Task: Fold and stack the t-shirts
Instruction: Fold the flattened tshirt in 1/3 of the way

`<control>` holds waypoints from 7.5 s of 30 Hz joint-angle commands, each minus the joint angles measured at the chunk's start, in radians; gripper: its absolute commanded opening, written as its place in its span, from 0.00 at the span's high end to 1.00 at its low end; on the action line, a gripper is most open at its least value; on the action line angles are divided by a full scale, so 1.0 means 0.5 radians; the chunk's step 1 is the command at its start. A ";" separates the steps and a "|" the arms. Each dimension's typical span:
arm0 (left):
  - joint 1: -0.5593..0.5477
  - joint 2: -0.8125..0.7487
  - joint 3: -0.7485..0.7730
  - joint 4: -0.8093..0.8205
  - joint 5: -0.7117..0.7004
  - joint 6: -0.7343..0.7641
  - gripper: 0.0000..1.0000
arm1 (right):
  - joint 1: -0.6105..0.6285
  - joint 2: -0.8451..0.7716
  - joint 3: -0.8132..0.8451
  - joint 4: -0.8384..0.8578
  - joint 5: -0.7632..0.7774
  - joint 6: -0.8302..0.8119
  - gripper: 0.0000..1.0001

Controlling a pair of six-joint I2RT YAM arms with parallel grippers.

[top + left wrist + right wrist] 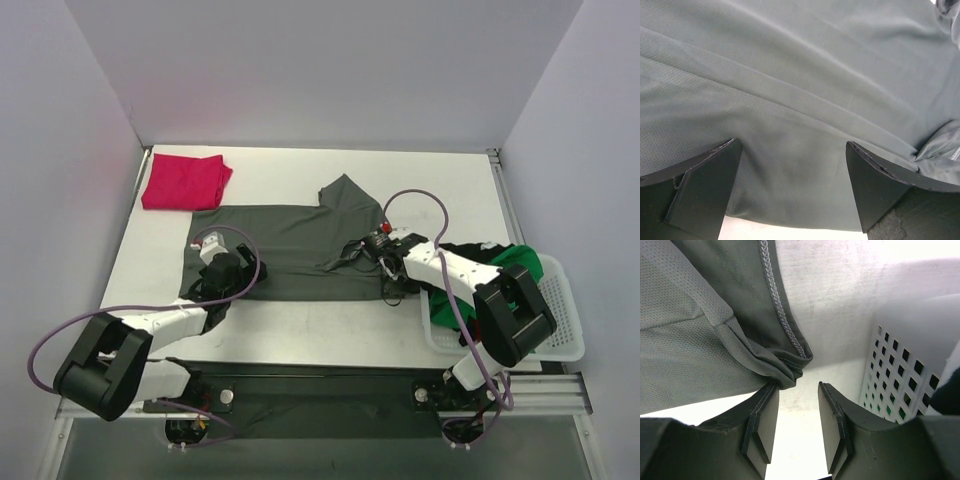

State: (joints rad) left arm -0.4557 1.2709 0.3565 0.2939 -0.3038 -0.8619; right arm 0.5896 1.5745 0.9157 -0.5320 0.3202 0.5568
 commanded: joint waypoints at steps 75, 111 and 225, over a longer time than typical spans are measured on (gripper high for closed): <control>0.602 -0.805 -0.234 -0.446 0.206 0.245 0.03 | -0.004 -0.182 0.117 -0.154 -0.088 -0.077 0.56; 0.206 -0.934 -0.179 -0.523 0.068 0.288 0.03 | 0.171 0.811 1.055 0.441 -0.502 -0.297 0.60; -0.067 -0.381 -0.412 -0.017 -0.058 -0.117 0.03 | 0.456 -0.158 -0.414 0.791 -0.512 0.065 0.56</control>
State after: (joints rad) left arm -0.4862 1.1233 0.1894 0.4171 -0.2798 -0.8787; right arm 0.8124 1.5127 0.7429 -0.1150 0.0597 0.5652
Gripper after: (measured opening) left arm 0.973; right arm 0.437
